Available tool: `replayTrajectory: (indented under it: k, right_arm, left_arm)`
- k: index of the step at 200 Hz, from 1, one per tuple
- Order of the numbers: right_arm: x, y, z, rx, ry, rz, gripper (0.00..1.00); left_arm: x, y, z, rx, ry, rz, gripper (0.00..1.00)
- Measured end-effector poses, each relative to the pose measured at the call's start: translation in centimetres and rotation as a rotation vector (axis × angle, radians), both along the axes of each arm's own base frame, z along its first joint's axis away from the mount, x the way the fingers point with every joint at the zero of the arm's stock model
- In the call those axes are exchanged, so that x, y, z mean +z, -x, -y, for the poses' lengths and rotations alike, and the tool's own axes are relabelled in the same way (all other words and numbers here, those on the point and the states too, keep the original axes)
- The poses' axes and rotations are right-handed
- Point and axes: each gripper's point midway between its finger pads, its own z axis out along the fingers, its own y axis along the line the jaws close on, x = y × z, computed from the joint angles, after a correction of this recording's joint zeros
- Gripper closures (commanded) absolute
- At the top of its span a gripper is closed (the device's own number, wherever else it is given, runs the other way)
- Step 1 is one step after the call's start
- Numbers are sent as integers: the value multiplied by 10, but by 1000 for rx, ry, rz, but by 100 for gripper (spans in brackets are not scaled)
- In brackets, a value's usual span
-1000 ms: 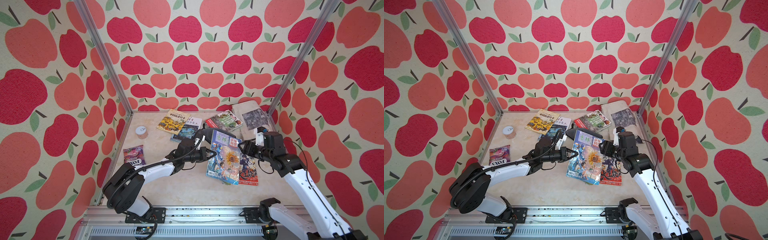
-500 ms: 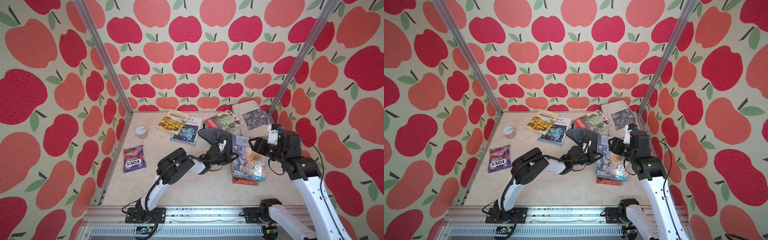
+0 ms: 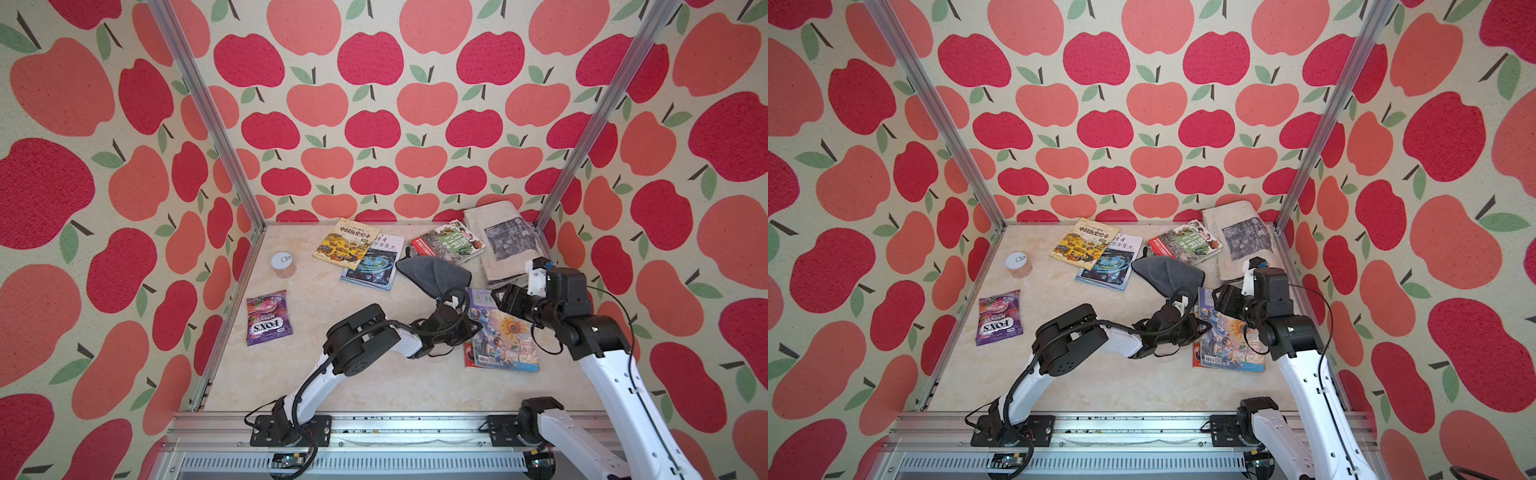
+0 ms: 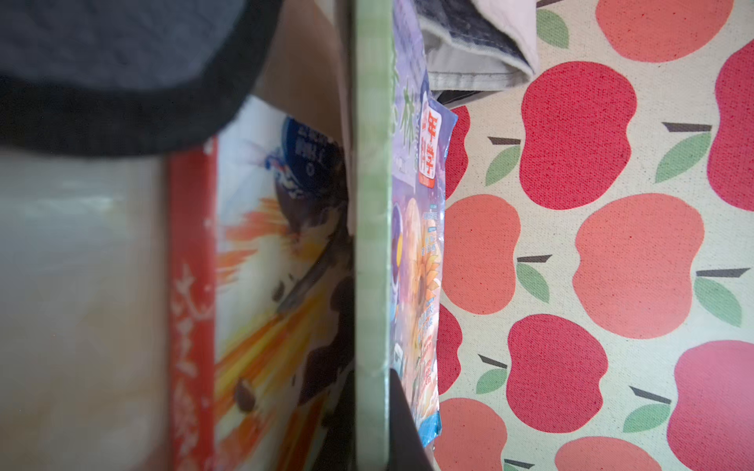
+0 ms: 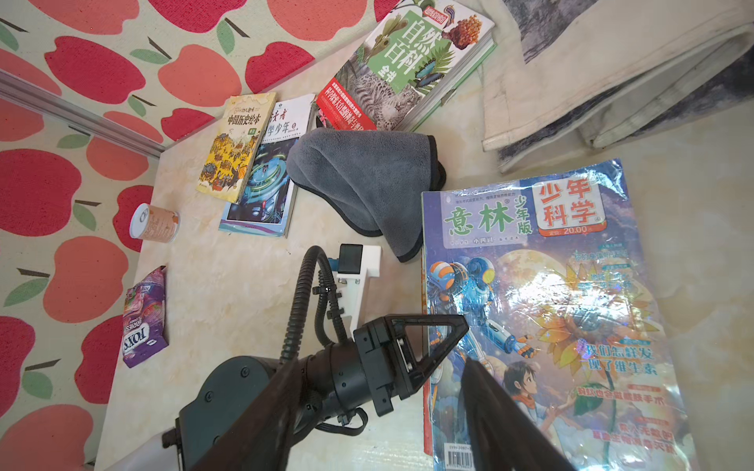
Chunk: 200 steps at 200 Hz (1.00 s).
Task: Wipe the cover of the book
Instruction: Place the book on the book, then pick up the book from the center of the board.
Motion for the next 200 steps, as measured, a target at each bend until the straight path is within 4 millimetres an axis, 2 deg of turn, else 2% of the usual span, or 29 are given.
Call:
replayTrajectory:
  k: [50, 87, 125, 165, 184, 200]
  right_arm:
    - [-21, 4, -2, 12, 0, -54, 34]
    - [-23, 0, -5, 21, -7, -55, 34]
    - [-27, -3, -7, 32, -1, -68, 33]
    - [-40, -7, -8, 44, 11, -98, 31]
    - [-52, -7, -9, 52, 16, -126, 30]
    - [-60, -7, -10, 56, 19, -142, 30]
  left_arm:
    - [2, 4, -12, 0, -36, -22, 100]
    - [7, 6, -17, -27, -77, -14, 38]
    - [34, 6, -29, -40, -102, 24, 0]
    - [53, 10, -60, -41, -167, 62, 1]
    - [60, 6, -87, -20, -224, 98, 1]
    - [68, -8, -115, 20, -291, 145, 1]
